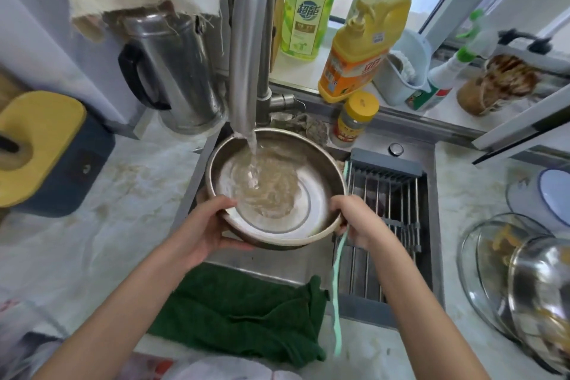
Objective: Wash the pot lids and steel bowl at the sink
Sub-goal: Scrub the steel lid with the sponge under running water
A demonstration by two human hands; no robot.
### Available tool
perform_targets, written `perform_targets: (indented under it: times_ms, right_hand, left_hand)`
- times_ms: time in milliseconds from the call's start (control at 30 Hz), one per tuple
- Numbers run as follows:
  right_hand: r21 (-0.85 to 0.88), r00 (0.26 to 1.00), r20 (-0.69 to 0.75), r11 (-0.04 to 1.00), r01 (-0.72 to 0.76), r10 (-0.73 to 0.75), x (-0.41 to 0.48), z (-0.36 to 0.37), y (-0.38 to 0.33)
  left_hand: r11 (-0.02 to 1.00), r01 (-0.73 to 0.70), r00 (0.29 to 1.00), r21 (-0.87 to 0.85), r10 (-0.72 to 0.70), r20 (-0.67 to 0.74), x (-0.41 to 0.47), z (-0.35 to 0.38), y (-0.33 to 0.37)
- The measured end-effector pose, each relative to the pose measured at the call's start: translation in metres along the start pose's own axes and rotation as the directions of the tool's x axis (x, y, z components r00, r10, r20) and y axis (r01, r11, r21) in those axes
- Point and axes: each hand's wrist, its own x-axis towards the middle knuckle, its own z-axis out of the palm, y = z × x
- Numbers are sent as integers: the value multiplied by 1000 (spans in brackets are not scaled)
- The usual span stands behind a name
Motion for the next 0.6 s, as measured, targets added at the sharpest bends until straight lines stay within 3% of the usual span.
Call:
perform_targets:
  times_ms: [67, 133, 200, 267, 467, 600]
  right_hand:
    - [5, 999, 42, 1000, 0, -1, -1, 7, 6]
    - [-149, 991, -31, 981, 127, -133, 1, 9, 8]
    - [-437, 894, -218, 858, 270, -392, 2, 3, 9]
    - [-646, 755, -252, 686, 335, -606, 2, -6, 5]
    - [-854, 527, 77, 217, 473, -846, -9, 5, -20]
    - [-854, 619, 246, 136, 503, -746, 9, 49, -31]
  left_hand:
    - [999, -32, 999, -32, 31, -39, -1, -9, 1]
    - [998, -45, 996, -54, 41, -78, -1, -20, 3]
    - [996, -69, 993, -60, 63, -100, -3, -25, 6]
    - [992, -119, 986, -35, 114, -126, -6, -23, 11]
    - [969, -179, 968, 171, 205, -146, -18, -6, 22]
    - [959, -151, 972, 238, 188, -140, -21, 2, 24]
